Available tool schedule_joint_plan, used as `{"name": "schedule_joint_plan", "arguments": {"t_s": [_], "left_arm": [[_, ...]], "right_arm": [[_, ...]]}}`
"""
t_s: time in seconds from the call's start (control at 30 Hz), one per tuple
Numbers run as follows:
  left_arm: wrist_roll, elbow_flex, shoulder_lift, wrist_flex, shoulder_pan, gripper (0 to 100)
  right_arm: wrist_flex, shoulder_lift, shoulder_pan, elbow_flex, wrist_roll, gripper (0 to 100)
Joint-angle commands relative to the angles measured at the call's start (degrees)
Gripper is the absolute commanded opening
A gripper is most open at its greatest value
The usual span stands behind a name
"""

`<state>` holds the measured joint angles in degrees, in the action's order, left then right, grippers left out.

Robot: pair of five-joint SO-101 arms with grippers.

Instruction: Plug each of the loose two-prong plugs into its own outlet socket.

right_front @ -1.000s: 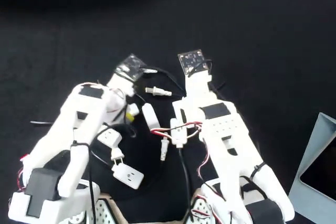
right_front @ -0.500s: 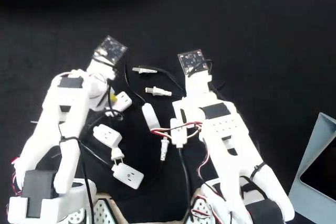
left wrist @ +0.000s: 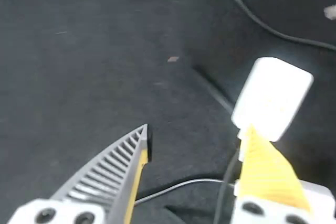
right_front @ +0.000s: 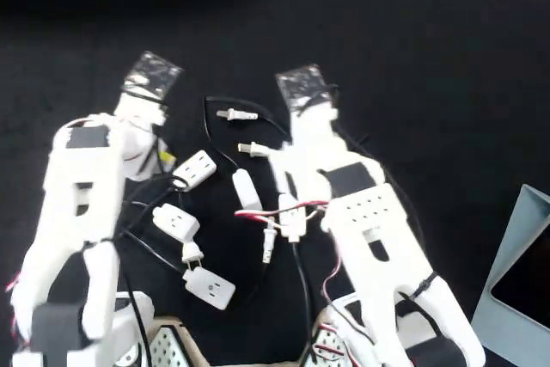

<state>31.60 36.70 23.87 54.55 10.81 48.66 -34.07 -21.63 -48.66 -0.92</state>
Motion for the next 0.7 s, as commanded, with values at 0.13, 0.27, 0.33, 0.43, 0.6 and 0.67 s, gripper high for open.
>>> {"name": "schedule_joint_plan", "arguments": {"t_s": [0.13, 0.27, 0.33, 0.43, 0.6, 0.67], "left_arm": [[-8.4, 3.6, 10.2, 0.6, 9.6, 28], [-12.4, 7.3, 10.4, 0.2, 13.2, 28], [-13.8, 10.3, 9.8, -2.8, 14.1, 28], [-16.5, 14.5, 9.5, -8.5, 15.5, 28], [-20.3, 21.2, 9.5, -17.6, 16.1, 28], [-21.6, 23.2, 9.5, -19.9, 16.0, 28]], "right_arm": [[-5.8, 1.6, -9.8, 6.9, 0.4, 1.2], [-13.9, 7.7, -12.7, 5.9, 0.1, 1.2], [-18.0, 10.9, -13.7, 5.6, 0.0, 1.2], [-22.9, 15.3, -14.8, 5.5, 0.0, 1.2], [-27.5, 21.1, -15.2, 5.7, 0.2, 1.2], [-28.3, 22.4, -15.2, 5.7, 0.3, 1.2]]}}
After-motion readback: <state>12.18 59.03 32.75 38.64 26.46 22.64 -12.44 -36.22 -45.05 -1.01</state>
